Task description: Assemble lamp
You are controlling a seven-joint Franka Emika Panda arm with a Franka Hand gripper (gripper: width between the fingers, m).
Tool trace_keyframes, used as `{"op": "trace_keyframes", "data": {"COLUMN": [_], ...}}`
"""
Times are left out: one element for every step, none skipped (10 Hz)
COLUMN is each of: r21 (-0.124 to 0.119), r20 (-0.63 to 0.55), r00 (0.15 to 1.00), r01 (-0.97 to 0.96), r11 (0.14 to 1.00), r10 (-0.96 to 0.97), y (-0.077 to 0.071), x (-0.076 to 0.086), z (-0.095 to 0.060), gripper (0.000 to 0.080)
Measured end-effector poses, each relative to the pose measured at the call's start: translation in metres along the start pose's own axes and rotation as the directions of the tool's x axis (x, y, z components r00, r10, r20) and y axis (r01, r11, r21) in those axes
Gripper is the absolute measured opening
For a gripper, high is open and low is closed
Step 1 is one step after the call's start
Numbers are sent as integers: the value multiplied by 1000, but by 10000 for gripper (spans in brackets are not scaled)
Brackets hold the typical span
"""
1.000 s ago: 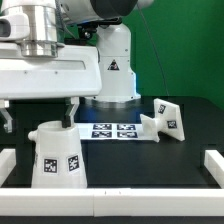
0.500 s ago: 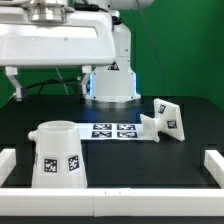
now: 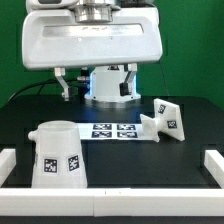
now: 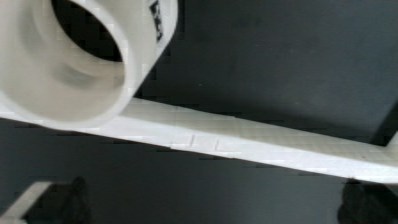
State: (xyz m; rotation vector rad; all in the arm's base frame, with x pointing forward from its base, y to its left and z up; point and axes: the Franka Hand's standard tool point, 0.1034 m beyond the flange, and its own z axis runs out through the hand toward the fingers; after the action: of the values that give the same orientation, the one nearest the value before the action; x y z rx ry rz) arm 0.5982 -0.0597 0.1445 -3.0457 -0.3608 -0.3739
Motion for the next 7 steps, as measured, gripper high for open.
{"op": "trace_keyframes", "data": {"r21": [0, 1, 15, 16, 13, 17, 15], "r20": [0, 0, 31, 68, 135, 149, 126], "r00": [1000, 1000, 990, 964, 935, 930, 935], "r01": [0, -6, -135, -258, -334, -341, -335], "r11": [1000, 1000, 991, 966, 943, 940, 942], "r10": [0, 6, 135, 256, 329, 335, 331], "y": [0, 0, -7, -26, -53, -66, -66], "x": [0, 0, -1, -13, -26, -26, -21], "z": [0, -1, -7, -5, 2, 4, 3], "gripper": [698, 698, 698, 698, 698, 698, 698]}}
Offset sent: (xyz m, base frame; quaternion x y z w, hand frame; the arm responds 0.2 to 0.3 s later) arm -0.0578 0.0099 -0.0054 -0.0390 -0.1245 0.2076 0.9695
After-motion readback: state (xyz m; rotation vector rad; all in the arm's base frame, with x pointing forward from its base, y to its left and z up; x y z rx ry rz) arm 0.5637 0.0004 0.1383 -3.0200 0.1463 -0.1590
